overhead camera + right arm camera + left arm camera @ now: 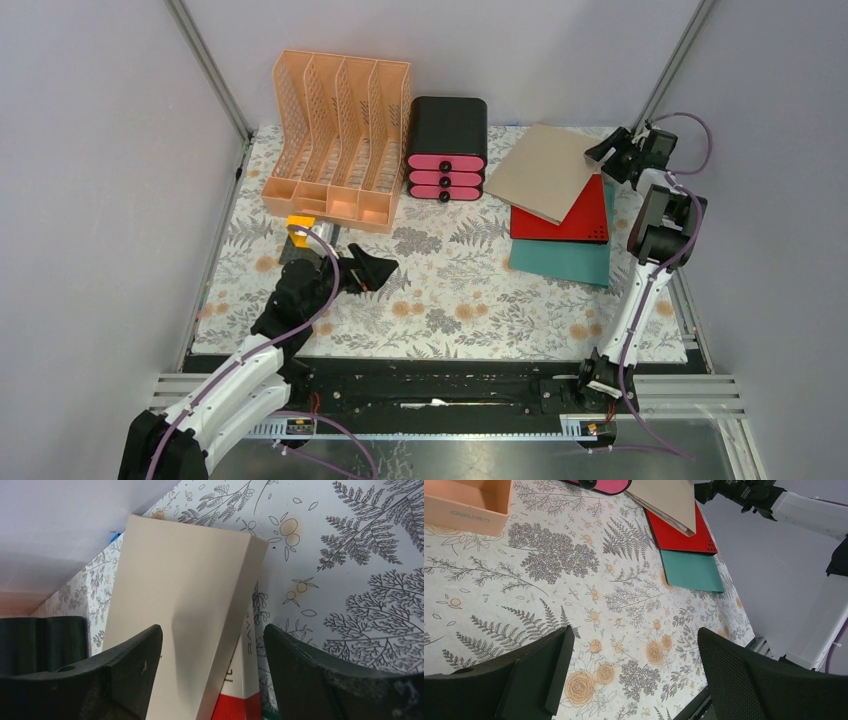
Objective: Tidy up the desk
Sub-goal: Pick up the folder from the center of the board.
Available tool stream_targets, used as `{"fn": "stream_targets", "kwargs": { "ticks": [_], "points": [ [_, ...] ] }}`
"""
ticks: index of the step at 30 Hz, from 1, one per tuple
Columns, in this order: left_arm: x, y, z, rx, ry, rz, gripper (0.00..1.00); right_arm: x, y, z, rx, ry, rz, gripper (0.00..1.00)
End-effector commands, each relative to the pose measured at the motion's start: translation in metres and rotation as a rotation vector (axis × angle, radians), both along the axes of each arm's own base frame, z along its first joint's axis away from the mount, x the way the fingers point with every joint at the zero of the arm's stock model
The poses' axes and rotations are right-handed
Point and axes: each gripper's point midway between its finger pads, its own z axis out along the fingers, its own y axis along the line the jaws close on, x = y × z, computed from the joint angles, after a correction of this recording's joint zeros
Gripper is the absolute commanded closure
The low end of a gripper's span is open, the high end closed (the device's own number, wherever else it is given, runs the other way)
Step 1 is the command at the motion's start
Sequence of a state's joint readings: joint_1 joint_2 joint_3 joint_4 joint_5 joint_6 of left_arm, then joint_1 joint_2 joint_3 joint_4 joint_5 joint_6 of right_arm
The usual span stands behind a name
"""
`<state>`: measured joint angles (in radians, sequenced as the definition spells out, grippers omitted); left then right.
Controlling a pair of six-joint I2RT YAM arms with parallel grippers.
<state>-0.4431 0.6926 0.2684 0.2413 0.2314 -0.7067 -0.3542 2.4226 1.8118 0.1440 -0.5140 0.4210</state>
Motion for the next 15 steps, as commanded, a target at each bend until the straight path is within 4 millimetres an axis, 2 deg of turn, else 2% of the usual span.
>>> {"fn": "stream_targets", "kwargs": {
  "ticks": [1, 5, 15],
  "points": [
    [0.008, -0.003, 0.026, -0.020, -0.074, 0.002, 0.01, 0.016, 0.003, 0.010, 0.063, -0.030, -0.002, 0.21],
    [0.010, -0.005, 0.028, -0.025, -0.061, -0.002, 0.01, 0.025, 0.005, 0.008, 0.097, -0.052, 0.006, 0.27],
    [0.010, -0.009, 0.034, -0.055, -0.037, -0.013, 0.01, 0.037, 0.012, 0.014, 0.202, -0.123, 0.048, 0.53]
  ]
}}
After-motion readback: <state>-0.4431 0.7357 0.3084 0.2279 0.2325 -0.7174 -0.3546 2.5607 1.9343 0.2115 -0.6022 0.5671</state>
